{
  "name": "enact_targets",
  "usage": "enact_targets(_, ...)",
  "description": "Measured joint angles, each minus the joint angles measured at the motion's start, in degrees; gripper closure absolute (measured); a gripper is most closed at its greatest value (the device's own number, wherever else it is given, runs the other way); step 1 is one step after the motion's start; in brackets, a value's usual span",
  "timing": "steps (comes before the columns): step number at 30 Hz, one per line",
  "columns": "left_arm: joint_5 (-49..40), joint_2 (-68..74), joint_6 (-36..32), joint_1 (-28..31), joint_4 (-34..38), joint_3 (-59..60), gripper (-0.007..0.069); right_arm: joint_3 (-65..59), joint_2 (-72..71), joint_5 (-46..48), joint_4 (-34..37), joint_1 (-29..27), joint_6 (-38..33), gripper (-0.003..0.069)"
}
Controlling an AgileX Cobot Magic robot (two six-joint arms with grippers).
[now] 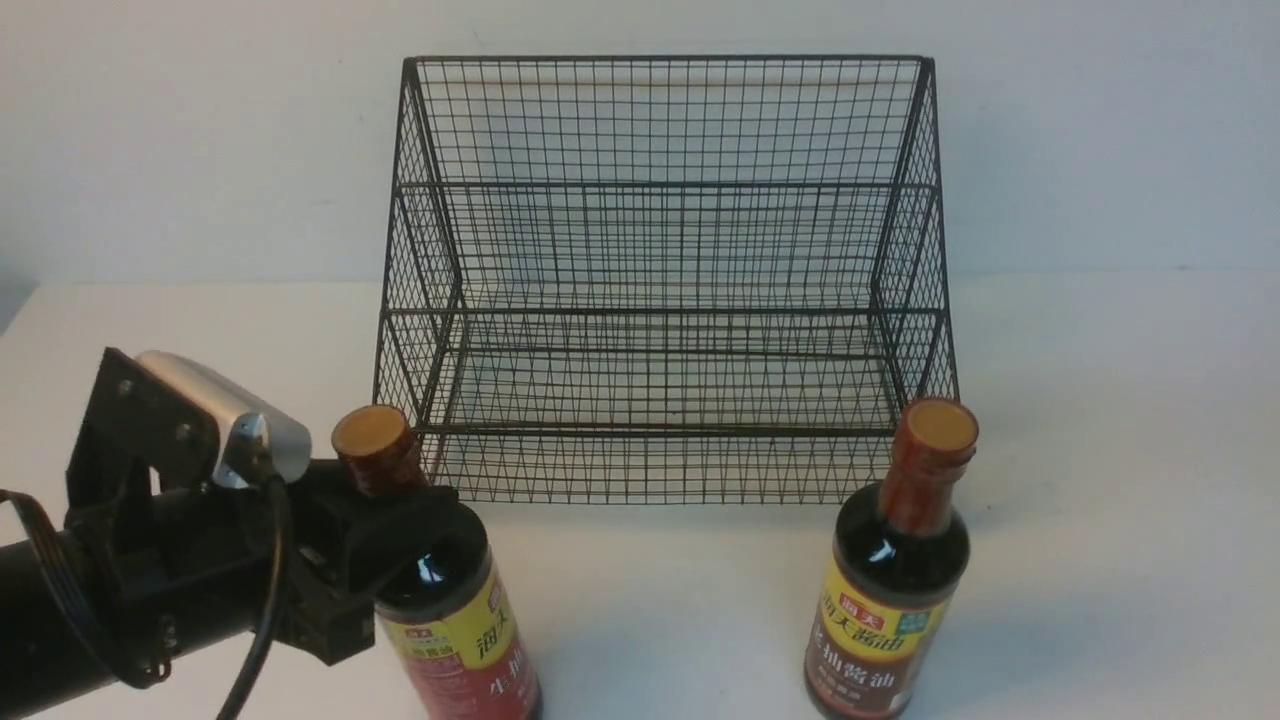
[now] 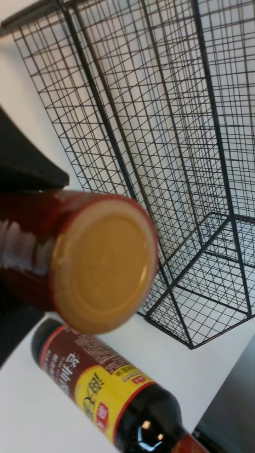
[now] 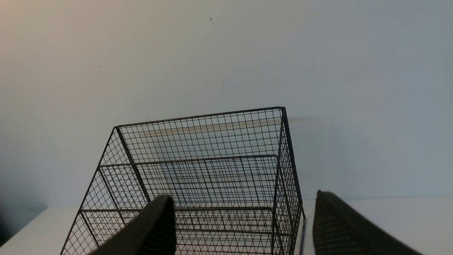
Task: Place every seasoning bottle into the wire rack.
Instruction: Use the left arm to grab the condiment bottle closest to it, then use the left arm to put the condiment bottle back on the shelf
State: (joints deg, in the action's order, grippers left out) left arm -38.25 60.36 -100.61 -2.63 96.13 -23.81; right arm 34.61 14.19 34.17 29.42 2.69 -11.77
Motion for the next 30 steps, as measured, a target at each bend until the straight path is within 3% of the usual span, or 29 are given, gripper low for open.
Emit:
enact_targets(4,-0.44,-2.63,1.35,0.0,-4.09,-1.52,0.0343,0.0,0.0,0.0,0.0,0.0,0.05,0.0184)
enact_targets(8,-1.57,-6.46,9.54,0.0,-11.07,-7.55,0.0343,0.0,0.0,0.0,0.0,0.0,0.05,0.0184)
enact_targets(11,-4.54,-7.96,20.65,0.0,-21.49,-18.06,0.0343,0.0,0.0,0.0,0.0,0.0,0.05,0.0184)
enact_targets(16,-7.64,-4.41,29.32,0.0,-26.27,-30.16,0.0343,0.0,0.0,1.1,-0.13,0.0,0.05,0.0184)
enact_targets(20,-6.13,0.59,30.1,0.0,-26.27,-36.02,0.0343,0.0,0.0,2.52,-0.77,0.0,0.05,0.0184)
enact_targets(24,1.11,8.2,29.32,0.0,-25.85,-40.13,0.0343,0.0,0.0,2.8,-0.83,0.0,0.05,0.0184)
enact_targets(28,5.35,13.52,25.83,0.0,-20.04,-40.45,0.0344,0.0,0.0,2.8,-0.83,0.0,0.05,0.0185)
enact_targets(30,6.07,17.46,19.76,0.0,-12.64,-40.45,0.0344,0.0,0.0,2.82,-0.9,0.0,0.05,0.0185)
